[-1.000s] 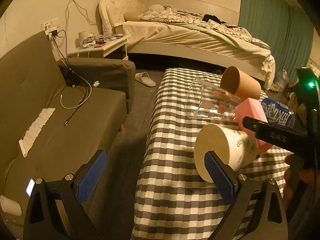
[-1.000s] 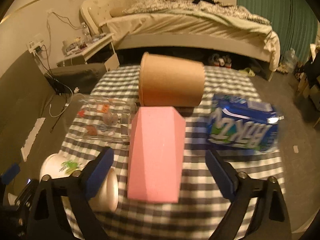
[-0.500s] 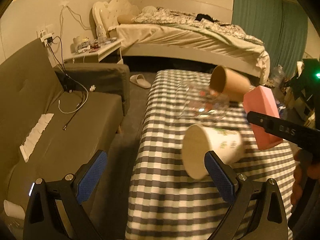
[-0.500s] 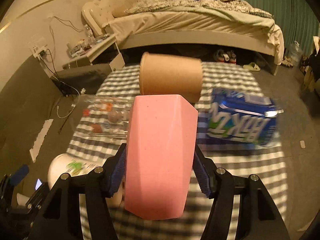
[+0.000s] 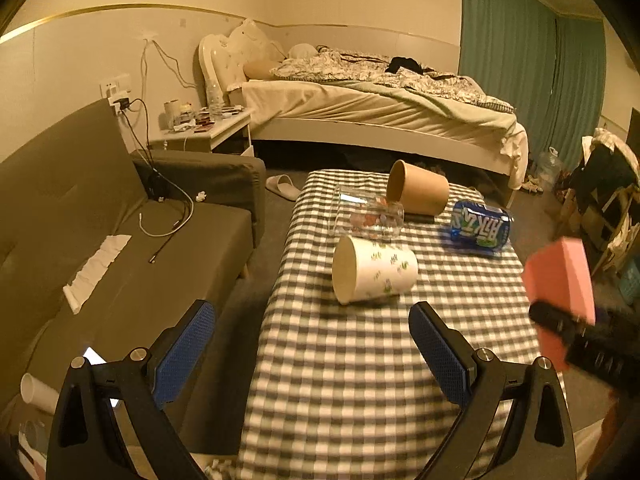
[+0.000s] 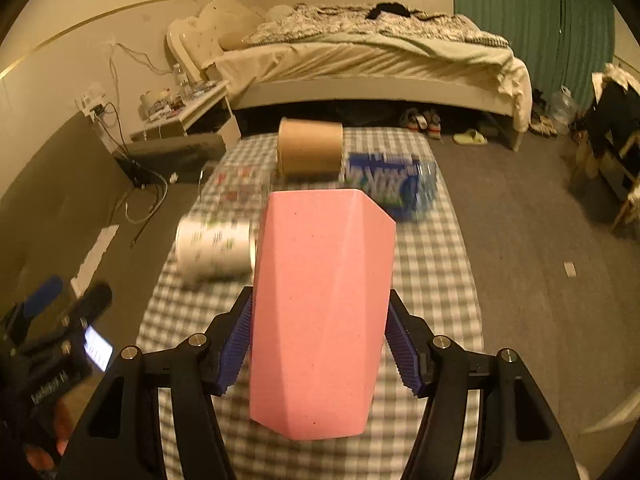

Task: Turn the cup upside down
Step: 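Lift the pink cup with the right gripper and carry it toward the left gripper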

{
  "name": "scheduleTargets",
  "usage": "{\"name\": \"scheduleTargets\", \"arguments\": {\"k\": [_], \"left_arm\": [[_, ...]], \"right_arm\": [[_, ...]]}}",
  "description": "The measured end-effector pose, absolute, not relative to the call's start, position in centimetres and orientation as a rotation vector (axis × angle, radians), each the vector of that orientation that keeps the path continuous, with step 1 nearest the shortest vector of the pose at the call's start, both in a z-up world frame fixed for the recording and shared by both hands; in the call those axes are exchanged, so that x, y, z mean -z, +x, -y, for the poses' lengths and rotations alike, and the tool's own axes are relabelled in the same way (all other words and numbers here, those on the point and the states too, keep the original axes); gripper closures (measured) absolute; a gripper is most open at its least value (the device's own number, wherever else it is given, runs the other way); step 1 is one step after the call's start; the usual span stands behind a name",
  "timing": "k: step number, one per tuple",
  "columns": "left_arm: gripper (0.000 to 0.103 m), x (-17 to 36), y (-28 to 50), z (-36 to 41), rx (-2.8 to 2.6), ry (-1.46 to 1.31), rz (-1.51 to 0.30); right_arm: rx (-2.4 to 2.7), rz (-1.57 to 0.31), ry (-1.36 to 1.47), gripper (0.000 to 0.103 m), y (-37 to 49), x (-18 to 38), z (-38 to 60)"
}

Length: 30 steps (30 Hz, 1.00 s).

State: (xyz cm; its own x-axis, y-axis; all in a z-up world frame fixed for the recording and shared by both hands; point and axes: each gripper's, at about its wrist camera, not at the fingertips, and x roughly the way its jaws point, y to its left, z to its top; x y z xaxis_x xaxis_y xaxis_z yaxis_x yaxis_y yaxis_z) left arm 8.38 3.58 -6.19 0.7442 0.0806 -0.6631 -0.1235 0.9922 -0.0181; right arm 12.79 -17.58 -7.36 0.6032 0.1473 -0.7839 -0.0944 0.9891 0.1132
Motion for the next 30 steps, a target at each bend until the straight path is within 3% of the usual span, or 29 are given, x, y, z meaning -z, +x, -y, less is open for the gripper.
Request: {"name": "scheduleTargets", "arguments": {"k": [17, 29, 30], "left_arm": [[0.002, 10.9, 7.2, -5.3, -0.14, -0.091, -0.785], [0.002, 12.3, 8.6, -5.0, -0.141, -0.078, -0.82], [0.002, 12.2, 8.6, -4.9, -0.142, -0.075, -0.819]], "right_arm": [[-0.132, -0.987, 0.052, 0.041, 10.2, 15.5, 15.3], [-0.161, -0.957, 0.008, 0.041, 11.3, 17.5, 14.2], [-0.16, -0.968, 0.003, 0.037, 11.4, 17.6, 14.3]]}}
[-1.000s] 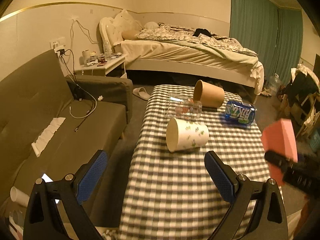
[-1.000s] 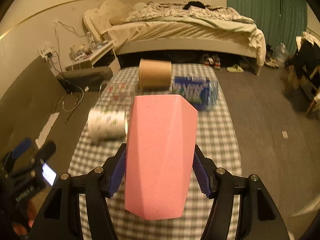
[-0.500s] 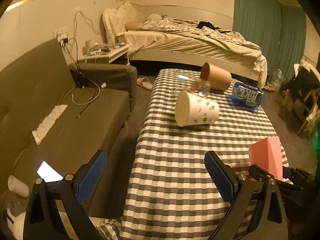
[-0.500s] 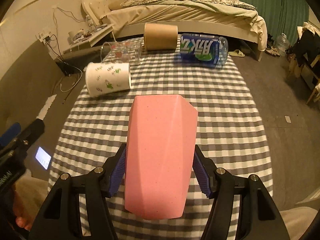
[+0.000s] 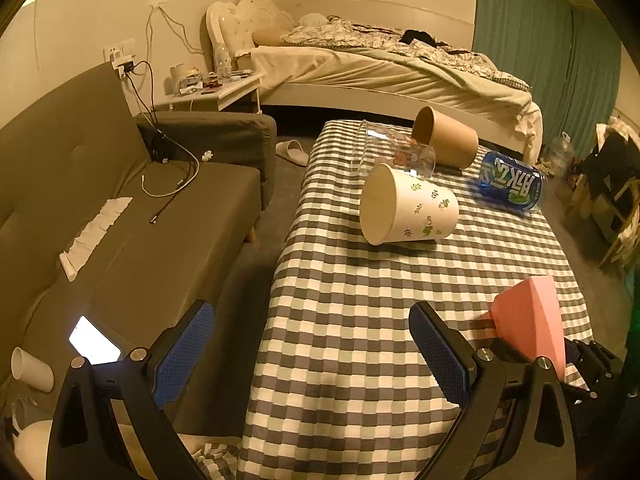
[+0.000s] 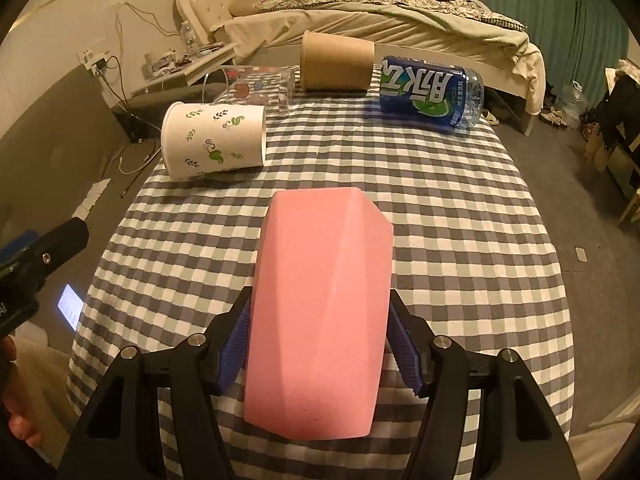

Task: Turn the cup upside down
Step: 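Lift the pink cup with the right gripper and carry it toward the left gripper, then close the left gripper on the pink cup while the right gripper releases it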

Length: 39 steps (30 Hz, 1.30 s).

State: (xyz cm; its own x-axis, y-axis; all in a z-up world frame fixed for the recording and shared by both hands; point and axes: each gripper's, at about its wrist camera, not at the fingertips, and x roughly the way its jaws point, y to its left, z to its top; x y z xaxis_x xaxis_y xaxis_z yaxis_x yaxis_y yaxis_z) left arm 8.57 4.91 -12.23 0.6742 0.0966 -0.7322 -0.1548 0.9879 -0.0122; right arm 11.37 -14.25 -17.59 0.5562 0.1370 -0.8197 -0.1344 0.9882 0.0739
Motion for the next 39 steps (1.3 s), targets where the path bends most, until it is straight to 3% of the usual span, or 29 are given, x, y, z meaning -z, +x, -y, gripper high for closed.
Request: {"name": "scheduleTargets", "arguments": {"k": [1, 2, 6, 18, 20, 28, 39], "left_arm": [[0.002, 12.1, 8.5, -4.8, -0.141, -0.073, -0.817], [0.002, 12.0, 8.5, -4.7, -0.142, -0.072, -0.816], [0.002, 11.2, 8.0, -4.0, -0.151, -0.059, -0.803], [0.002, 8.6, 5.0, 2.1, -0.041, -0.055, -0.751], [0.002, 8.7, 4.7, 3.7, -0.017, -0.043, -0.75], [0.002, 10.3, 4.7, 9.0, 0.067, -0.002, -0.79], [0.002, 16.3, 5.3, 10.9, 0.098, -0.05, -0.927]], "right_arm": [[-0.158, -0.979, -0.003, 0.026, 11.4, 17.7, 14.2], [-0.155, -0.978, -0.009, 0.022, 11.3, 17.6, 14.3], [-0.174, -0.918, -0.002, 0.015, 10.3, 15.4, 14.8], [-0.114, -0.703, 0.0, 0.014, 5.9, 5.5, 20.7], [-0.093, -0.685, -0.013, 0.009, 5.2, 5.0, 21.8], [-0.016, -0.73, 0.013, 0.007, 4.5, 7.5, 26.4], [0.004, -0.828, 0.194, 0.007, 6.1, 11.2, 31.1]]}}
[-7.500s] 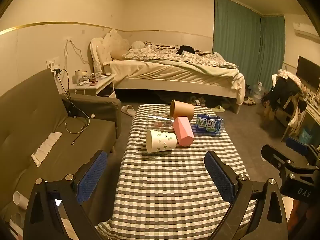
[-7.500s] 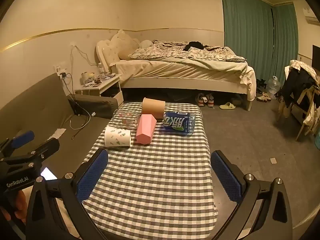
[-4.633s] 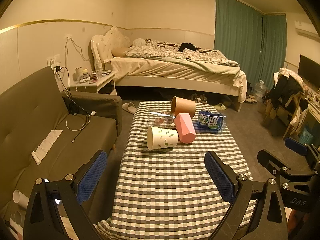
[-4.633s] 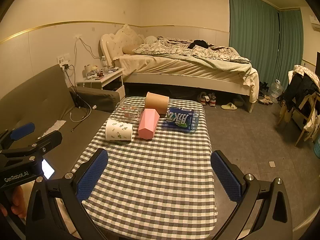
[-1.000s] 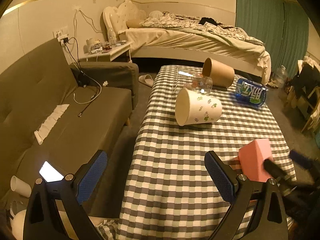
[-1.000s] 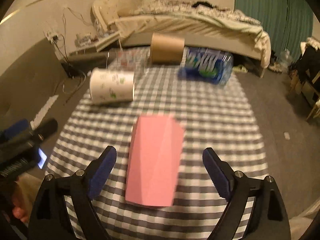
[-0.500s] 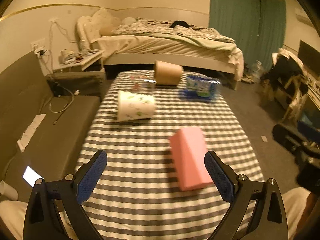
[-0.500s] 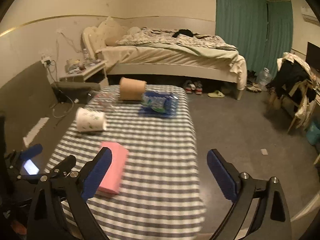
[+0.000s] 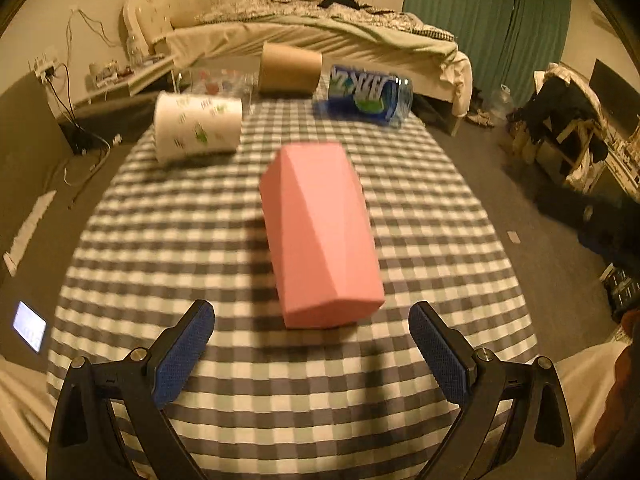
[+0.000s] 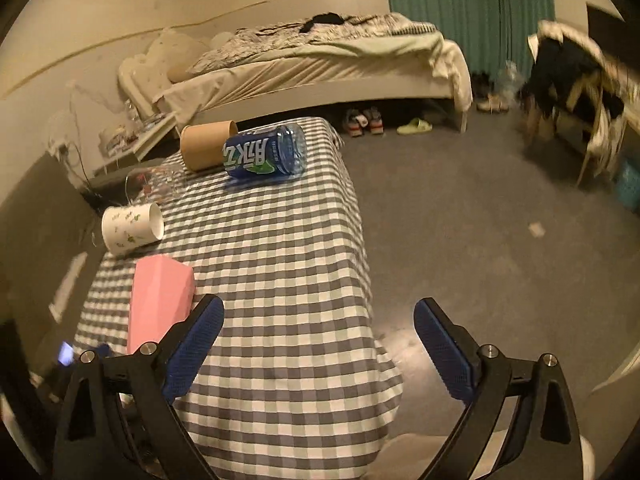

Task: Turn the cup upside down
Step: 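Close the left gripper on the pink cup while the right gripper releases it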

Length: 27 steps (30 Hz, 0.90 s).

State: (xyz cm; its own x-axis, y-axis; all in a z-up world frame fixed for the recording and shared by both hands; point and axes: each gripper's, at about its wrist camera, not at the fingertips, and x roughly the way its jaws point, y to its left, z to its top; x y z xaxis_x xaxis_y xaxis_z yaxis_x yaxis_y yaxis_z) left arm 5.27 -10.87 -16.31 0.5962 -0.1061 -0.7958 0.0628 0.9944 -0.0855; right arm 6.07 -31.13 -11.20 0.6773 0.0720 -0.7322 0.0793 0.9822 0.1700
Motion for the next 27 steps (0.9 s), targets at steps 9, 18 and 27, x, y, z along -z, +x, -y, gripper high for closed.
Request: {"name": "scheduleTargets", "arguments": {"k": [9, 18, 27], "left_arm": [[0.028, 16.9, 6.5, 10.7, 0.1, -0.053, -0.916], [0.049, 15.4, 6.5, 10.8, 0.161, 0.009, -0.954], [0.049, 11.9, 8.2, 10.3, 0.212, 0.177, -1.155]], "right_arm": [[0.008, -0.875, 0.25, 0.007, 7.4, 12.7, 32.6], [-0.005, -0.882, 0.237, 0.007, 7.5, 12.9, 32.1], [-0.016, -0.886, 0.253, 0.007, 7.2, 12.8, 32.3]]}}
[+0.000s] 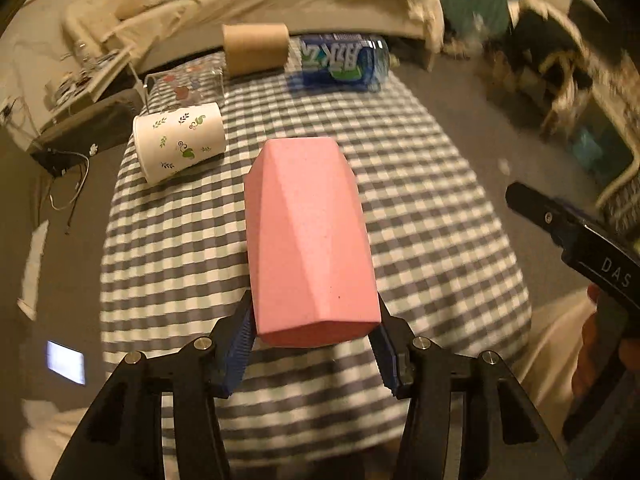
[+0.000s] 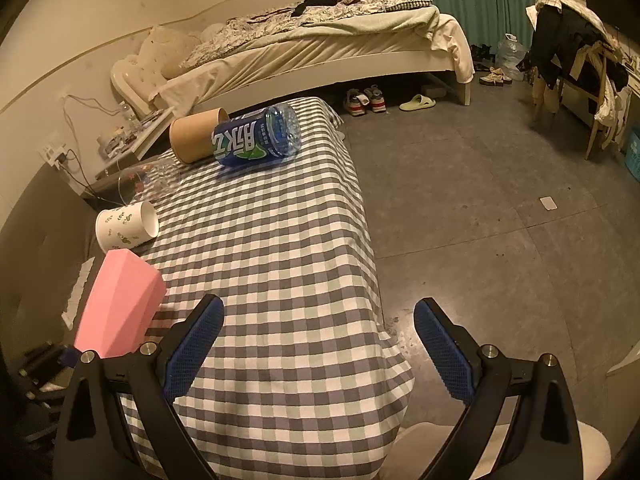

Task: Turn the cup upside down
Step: 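Rotate the pink cup in the left gripper so its base faces up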

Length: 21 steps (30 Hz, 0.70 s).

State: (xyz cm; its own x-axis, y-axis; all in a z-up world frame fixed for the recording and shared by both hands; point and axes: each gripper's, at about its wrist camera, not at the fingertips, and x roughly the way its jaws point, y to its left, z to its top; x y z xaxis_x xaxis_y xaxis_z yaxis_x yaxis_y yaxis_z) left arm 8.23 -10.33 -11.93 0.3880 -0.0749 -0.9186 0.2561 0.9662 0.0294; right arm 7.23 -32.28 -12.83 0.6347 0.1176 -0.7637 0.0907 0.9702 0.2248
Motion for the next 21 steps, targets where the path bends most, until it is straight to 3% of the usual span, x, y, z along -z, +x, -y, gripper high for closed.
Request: {"name": "scheduleTargets", "arguments": {"k": [10, 21], "left_arm": [[0.049, 11.1, 10.0, 11.8, 0.333, 0.561, -1.275], [0.055, 12.9, 11.5, 9.2, 0.281, 0.368, -1.263]], "right_arm": [[-0.018, -0.899, 0.266, 0.007, 7.1, 13.1, 32.7], [0.0, -0.929, 0.313, 0.007, 7.9, 14.0, 34.2]]}}
